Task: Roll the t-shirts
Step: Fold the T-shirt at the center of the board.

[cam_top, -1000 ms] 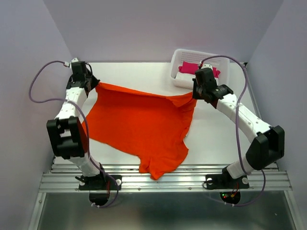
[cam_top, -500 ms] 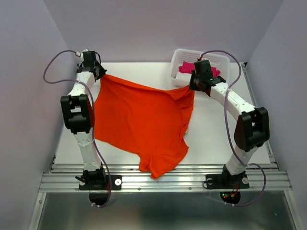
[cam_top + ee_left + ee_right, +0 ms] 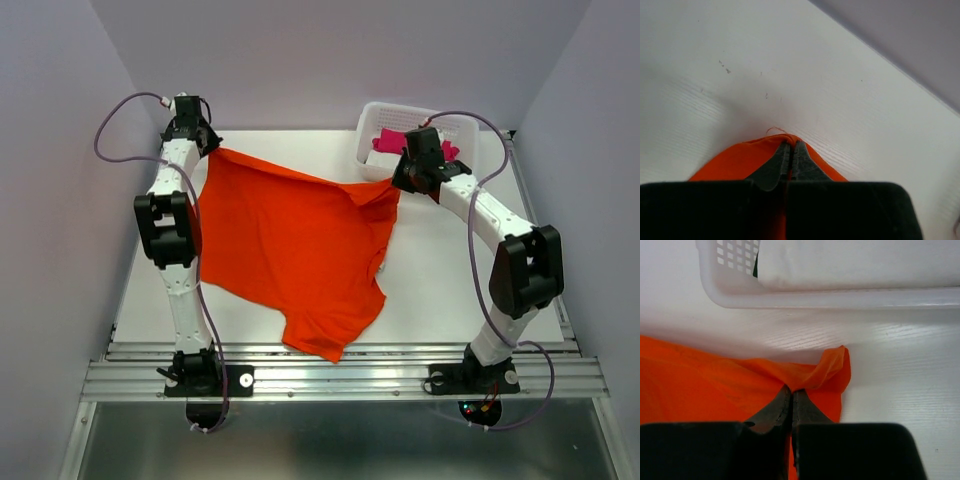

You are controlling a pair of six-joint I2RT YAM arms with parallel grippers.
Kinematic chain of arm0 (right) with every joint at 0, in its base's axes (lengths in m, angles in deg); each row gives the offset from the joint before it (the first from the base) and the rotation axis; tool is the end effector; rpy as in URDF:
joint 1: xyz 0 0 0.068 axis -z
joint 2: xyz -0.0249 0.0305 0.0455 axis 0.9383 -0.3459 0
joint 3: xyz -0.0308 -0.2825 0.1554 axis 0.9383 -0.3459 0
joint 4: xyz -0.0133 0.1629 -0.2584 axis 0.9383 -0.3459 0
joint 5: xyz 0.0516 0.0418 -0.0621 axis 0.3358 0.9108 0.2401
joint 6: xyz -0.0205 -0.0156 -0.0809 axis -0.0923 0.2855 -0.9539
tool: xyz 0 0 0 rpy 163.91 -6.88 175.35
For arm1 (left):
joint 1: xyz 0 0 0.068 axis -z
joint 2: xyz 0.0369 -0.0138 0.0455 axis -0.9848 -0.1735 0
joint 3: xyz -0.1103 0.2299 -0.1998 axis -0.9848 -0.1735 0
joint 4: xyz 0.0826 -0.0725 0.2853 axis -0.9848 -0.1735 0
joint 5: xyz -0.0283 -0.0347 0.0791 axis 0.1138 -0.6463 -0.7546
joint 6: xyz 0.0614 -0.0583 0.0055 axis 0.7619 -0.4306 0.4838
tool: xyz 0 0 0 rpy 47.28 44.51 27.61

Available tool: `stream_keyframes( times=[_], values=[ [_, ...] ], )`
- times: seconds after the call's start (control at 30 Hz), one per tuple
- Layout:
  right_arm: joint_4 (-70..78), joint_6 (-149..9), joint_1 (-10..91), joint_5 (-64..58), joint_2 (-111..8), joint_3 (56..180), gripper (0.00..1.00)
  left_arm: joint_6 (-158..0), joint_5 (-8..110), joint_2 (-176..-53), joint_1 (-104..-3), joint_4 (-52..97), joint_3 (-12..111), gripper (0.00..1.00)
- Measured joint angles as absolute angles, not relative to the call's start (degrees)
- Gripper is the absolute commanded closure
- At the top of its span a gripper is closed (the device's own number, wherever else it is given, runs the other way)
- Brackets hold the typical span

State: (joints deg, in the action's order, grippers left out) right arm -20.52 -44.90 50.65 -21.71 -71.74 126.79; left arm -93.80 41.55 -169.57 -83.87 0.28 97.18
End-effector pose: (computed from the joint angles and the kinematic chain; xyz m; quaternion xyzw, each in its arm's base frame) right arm 0.4658 0.1463 0.2998 0.1394 0.8979 0.0963 0.4063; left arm 0.6488 0.0451 0.2823 -0.2326 0.8391 -0.0898 0.4835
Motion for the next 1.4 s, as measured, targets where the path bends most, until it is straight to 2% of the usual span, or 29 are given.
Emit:
stream_keyframes(
  times=[0.17, 0.37, 0.67, 0.8, 1.4],
  values=[
    [-20.7, -45.3, 50.6, -21.4, -67.8, 126.8, 0.99, -92.7, 42.5, -165.8, -83.9, -1.1, 93.5, 1.00],
    [-21.0, -48.9, 50.6, -23.3, -55.7, 128.1, 0.99, -91.4, 45.5, -153.6, -83.9, -3.4, 93.7, 1.00],
    [-21.7, -56.7, 50.6, -25.9, -39.1, 139.6, 0.99, -91.7, 51.4, -133.3, -84.0, -3.4, 105.0, 1.00],
    [-23.2, -59.3, 50.6, -25.2, -35.6, 145.4, 0.99, -92.5, 54.0, -129.7, -84.7, -3.1, 110.6, 1.00],
    [-34.2, -61.1, 50.6, -17.9, -23.5, 162.6, 0.99, -95.5, 57.1, -110.9, -85.7, -5.9, 109.7, 1.00]
  ],
)
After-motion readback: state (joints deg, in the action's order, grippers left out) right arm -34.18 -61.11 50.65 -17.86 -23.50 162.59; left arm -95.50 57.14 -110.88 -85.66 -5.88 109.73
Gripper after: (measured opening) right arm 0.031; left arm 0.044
